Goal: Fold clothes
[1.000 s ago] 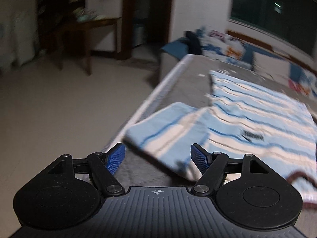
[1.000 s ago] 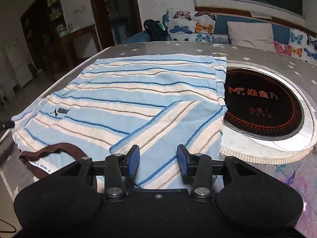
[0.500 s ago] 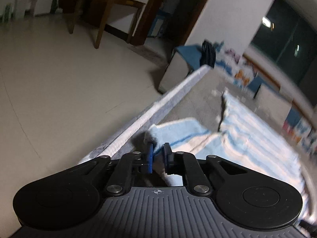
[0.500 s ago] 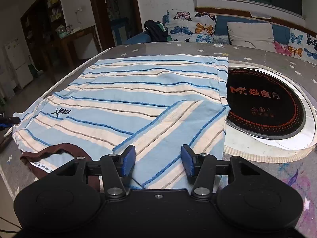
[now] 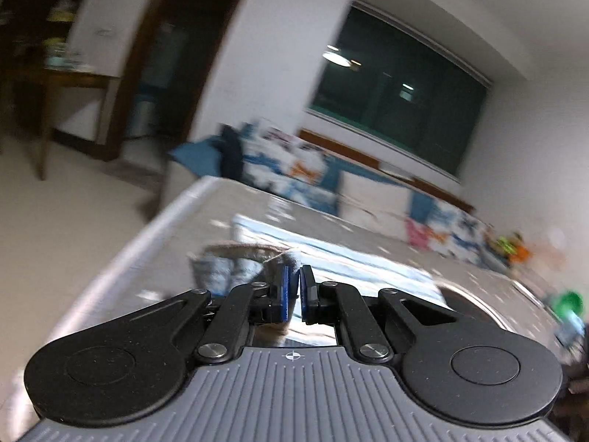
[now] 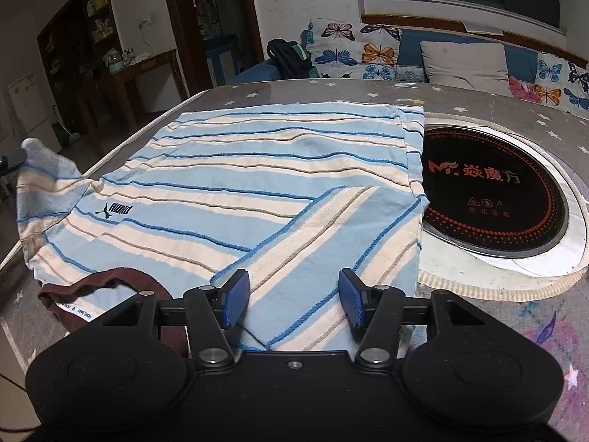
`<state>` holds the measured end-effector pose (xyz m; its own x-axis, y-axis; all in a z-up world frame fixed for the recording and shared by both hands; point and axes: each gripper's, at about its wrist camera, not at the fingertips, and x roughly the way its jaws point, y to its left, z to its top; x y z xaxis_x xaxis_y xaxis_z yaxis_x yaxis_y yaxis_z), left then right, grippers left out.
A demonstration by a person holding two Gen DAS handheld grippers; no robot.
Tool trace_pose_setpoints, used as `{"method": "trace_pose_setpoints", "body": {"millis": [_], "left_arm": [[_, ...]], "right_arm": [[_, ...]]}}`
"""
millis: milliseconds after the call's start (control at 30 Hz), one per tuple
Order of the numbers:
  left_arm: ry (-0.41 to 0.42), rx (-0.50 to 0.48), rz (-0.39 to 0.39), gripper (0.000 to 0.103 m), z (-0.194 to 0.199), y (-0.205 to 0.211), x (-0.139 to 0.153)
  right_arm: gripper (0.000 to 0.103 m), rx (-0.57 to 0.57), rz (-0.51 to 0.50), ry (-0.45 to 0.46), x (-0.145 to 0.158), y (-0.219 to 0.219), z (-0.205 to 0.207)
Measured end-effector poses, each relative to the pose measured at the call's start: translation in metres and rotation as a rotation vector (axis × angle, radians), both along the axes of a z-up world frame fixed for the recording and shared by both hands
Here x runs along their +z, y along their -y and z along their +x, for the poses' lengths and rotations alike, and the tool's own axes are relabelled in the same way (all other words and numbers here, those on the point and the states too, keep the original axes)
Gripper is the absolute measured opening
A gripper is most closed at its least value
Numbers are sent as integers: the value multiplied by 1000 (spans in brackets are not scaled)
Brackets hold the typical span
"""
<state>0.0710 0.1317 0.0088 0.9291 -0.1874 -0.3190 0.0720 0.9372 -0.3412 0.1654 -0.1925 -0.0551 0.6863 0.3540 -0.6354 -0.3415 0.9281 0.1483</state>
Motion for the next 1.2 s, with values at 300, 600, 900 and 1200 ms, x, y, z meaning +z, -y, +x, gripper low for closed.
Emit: {"method": "trace_pose_setpoints", "body": {"millis": [300, 600, 900, 1200], "left_arm": [[-177, -250, -15, 7, 26, 39, -47], [-168, -278, 51, 8, 36, 31, -39], [-246, -64, 31, 8, 95, -13, -43], [-234, -101, 106, 14, 99, 6, -63]], "right_arm": [[61, 5, 8, 3, 0, 0, -1], [63, 5, 27, -3, 0, 1, 1], [64, 6, 35, -3, 0, 2, 1], [65, 6, 38, -4, 0, 2, 0]]}}
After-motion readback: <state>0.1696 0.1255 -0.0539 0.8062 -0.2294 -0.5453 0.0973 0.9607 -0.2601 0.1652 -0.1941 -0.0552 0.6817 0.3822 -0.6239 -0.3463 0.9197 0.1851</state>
